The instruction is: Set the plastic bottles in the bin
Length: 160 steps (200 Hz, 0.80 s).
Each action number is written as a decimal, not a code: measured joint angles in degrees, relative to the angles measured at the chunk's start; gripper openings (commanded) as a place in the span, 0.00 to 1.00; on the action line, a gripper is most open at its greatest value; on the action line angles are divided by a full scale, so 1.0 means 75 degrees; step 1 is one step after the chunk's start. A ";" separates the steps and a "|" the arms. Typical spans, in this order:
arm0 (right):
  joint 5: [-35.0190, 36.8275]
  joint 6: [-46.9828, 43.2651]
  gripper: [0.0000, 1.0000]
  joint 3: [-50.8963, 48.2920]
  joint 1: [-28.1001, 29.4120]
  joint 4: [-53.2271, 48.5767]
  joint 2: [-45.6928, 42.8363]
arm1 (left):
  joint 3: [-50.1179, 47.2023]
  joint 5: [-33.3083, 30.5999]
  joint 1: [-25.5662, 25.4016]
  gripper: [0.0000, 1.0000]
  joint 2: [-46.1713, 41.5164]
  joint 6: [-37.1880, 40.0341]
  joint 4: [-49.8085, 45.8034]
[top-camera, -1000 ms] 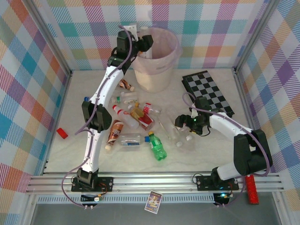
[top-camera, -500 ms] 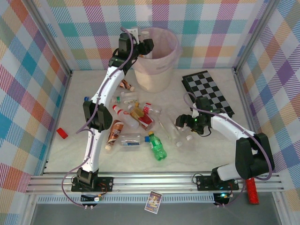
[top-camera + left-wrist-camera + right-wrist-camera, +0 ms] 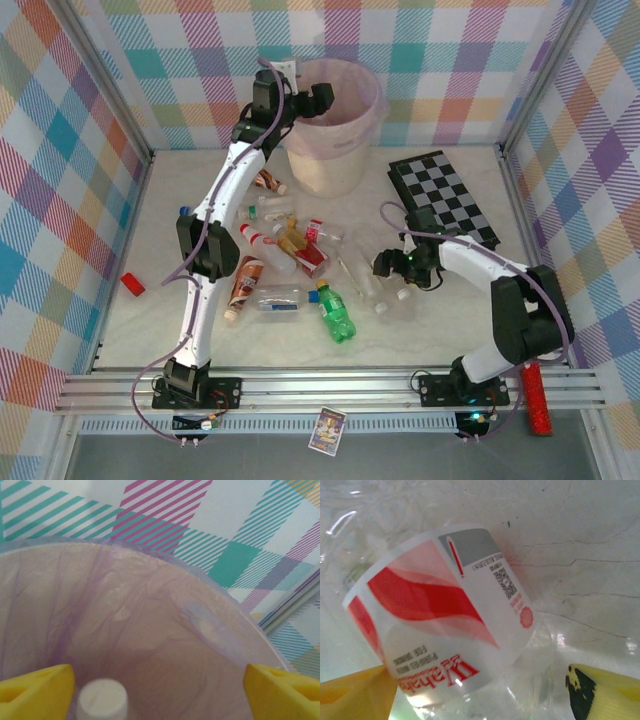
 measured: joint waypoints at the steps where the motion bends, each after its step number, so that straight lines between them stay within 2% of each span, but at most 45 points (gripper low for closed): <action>1: -0.0003 0.0000 0.86 0.0000 0.0000 0.0006 0.0012 | -0.0003 0.0000 0.0000 0.90 -0.0003 -0.0003 0.0000; 44: 0.0099 -0.0017 0.79 0.0117 0.0000 0.0134 0.0286 | -0.0259 0.0058 -0.0038 0.90 -0.0350 -0.0006 0.0006; 95: 0.0140 -0.0029 0.71 0.0256 0.0000 0.0315 0.0551 | -0.0901 0.0009 -0.0041 0.91 -0.1547 0.0017 -0.0105; 131: 0.0213 -0.0044 0.59 0.0318 0.0000 0.0478 0.0624 | -0.2168 -0.0090 0.0017 0.92 -0.3445 -0.0050 -0.0688; 160: 0.0321 -0.0067 0.55 0.0350 0.0000 0.0463 0.0627 | -0.4849 -0.0119 0.0090 0.92 -0.5866 -0.0204 -0.0688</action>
